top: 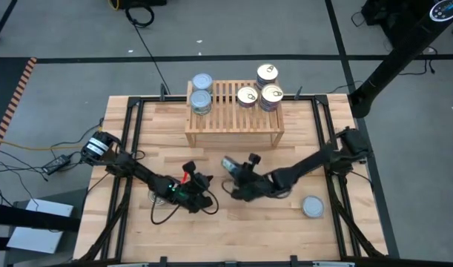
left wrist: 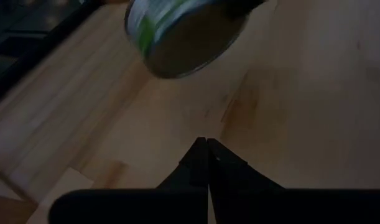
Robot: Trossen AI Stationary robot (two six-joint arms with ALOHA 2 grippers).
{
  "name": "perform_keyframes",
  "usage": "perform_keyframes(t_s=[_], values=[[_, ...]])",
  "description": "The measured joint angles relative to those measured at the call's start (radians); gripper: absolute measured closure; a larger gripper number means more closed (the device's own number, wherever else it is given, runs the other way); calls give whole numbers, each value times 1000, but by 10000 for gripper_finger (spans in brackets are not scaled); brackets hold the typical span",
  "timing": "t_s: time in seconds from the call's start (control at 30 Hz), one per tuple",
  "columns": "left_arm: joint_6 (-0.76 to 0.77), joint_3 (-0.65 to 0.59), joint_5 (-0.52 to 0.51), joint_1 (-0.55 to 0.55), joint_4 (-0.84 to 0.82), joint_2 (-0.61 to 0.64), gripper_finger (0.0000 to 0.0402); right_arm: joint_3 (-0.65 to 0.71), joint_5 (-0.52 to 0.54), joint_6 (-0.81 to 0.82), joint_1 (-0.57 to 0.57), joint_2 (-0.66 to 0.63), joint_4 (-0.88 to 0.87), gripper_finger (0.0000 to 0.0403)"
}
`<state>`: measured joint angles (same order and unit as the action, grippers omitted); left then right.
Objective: Stack canned seafood by type on shelf
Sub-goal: Put the green tuna can on the shelf
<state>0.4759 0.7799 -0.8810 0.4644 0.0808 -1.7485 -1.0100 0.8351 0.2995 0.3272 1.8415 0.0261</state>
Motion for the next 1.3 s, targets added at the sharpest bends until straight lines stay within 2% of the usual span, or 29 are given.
perform_keyframes(t_s=[0.13, 0.23, 0.3, 0.43, 0.57, 0.7, 0.9, 1.3], values=[[-12, 0, 0, 15, 3, 0, 400, -29, -8, -158, 67, -86, 5, 259], [-27, 0, 0, 23, 6, 0, 400, -72, 111, -275, 115, -131, 4, 259], [-28, 0, 0, 27, 9, 0, 400, -100, 150, -365, 133, -153, 4, 259], [-29, 0, 0, 30, 10, 0, 400, -161, 146, -580, 96, -167, -17, 259], [-29, 0, 0, 29, 7, 0, 400, -262, 117, -744, 6, -164, -151, 259], [-31, 0, 1, 29, 3, 0, 400, -342, 50, -810, -89, -162, -285, 259], [-58, 0, 1, 29, 4, 0, 400, -399, -59, -889, -170, -162, -394, 259], [-79, 0, 1, 29, 13, 0, 400, -399, -101, -906, -226, -158, -487, 259]])
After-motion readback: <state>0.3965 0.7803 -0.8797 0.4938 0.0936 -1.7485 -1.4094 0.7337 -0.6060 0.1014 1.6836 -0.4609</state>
